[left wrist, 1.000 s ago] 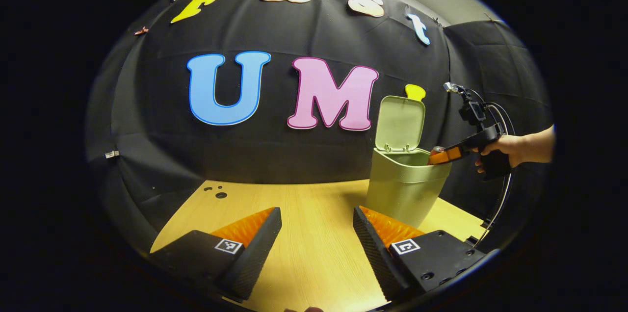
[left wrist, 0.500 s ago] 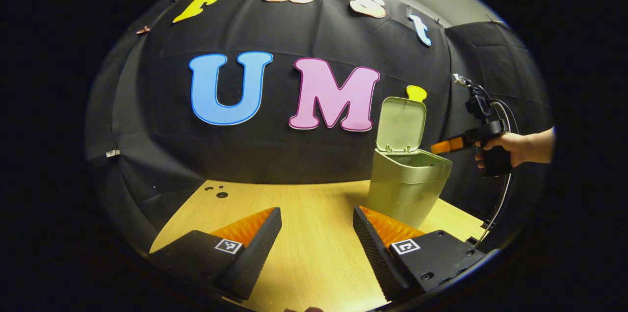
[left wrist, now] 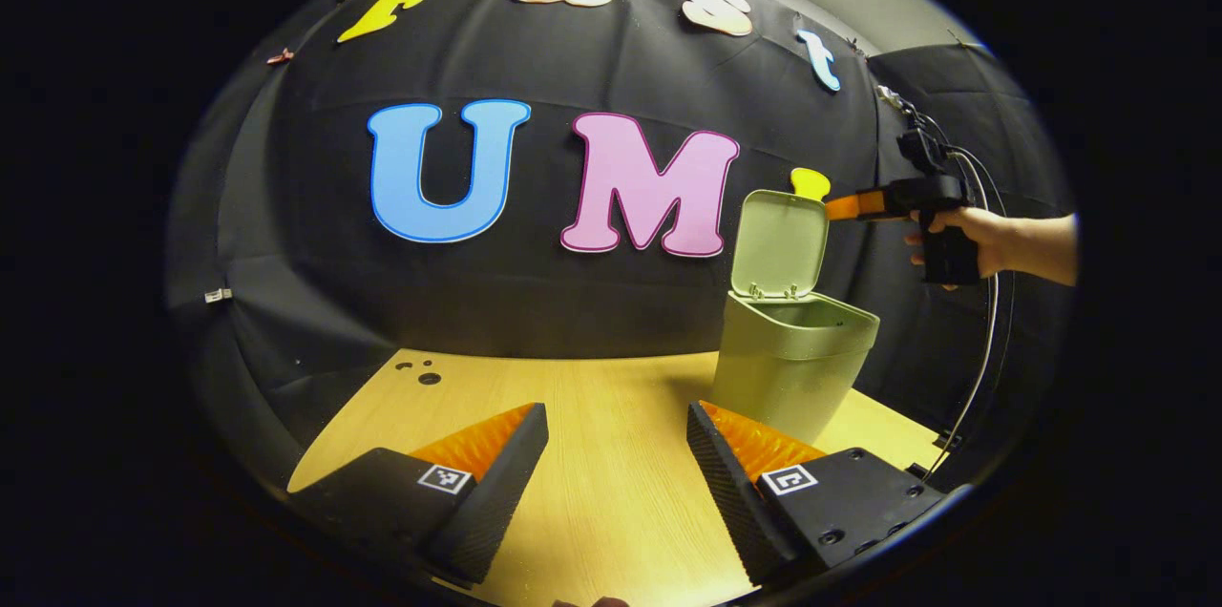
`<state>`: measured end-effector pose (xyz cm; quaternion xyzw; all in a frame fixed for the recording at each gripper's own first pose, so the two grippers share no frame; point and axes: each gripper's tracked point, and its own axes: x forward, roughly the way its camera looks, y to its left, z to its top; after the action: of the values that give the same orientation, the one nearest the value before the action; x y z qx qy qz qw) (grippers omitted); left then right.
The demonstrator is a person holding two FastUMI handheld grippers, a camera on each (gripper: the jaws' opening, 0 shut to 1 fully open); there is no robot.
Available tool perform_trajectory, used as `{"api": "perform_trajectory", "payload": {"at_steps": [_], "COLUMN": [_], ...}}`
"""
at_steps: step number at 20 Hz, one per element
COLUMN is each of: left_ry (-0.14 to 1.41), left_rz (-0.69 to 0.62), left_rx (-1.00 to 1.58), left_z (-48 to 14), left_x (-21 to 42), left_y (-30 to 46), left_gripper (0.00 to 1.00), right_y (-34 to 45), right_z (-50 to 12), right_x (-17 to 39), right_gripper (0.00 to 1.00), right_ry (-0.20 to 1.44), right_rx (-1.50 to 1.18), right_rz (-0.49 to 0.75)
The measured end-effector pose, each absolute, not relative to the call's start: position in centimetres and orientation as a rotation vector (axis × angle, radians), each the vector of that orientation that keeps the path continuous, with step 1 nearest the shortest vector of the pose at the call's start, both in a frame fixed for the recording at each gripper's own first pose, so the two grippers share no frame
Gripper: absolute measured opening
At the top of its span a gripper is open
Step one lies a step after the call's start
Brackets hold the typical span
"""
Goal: Press the lid of the desktop garbage bin to open it, pick up the crumpled paper on the desktop and throw it into the bin, then pick up the pop can on the desktop and drop it into the bin, and finally close the garbage bin lid.
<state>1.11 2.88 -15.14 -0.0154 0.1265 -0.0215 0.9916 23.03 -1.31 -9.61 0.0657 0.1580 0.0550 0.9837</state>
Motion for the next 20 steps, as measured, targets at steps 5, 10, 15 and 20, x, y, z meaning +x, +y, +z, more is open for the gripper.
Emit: {"api": "perform_trajectory", "payload": {"at_steps": [5,10,15,20], "left_ry": [0.256,0.253,0.258,0.261], "left_rz": [-0.018,0.005,0.023,0.014], "left_rx": [-0.041,-0.043,-0.045,-0.038], "left_z": [-15.3,-15.2,-15.3,-15.2], "left_x": [0.9,0.8,0.9,1.0], "left_y": [3.4,4.1,4.3,3.9], "left_gripper": [0.94,0.94,0.94,0.94], "right_y": [-0.7,-0.8,-1.1,-0.8], "right_z": [-7.0,-6.8,-8.7,-9.4], "right_x": [26.5,29.6,32.2,31.9], "right_gripper": [0.97,0.97,0.98,0.98], "right_ry": [0.253,0.238,0.283,0.305], "right_rx": [0.161,0.179,0.223,0.193], "right_rz": [0.106,0.083,0.052,0.070]}}
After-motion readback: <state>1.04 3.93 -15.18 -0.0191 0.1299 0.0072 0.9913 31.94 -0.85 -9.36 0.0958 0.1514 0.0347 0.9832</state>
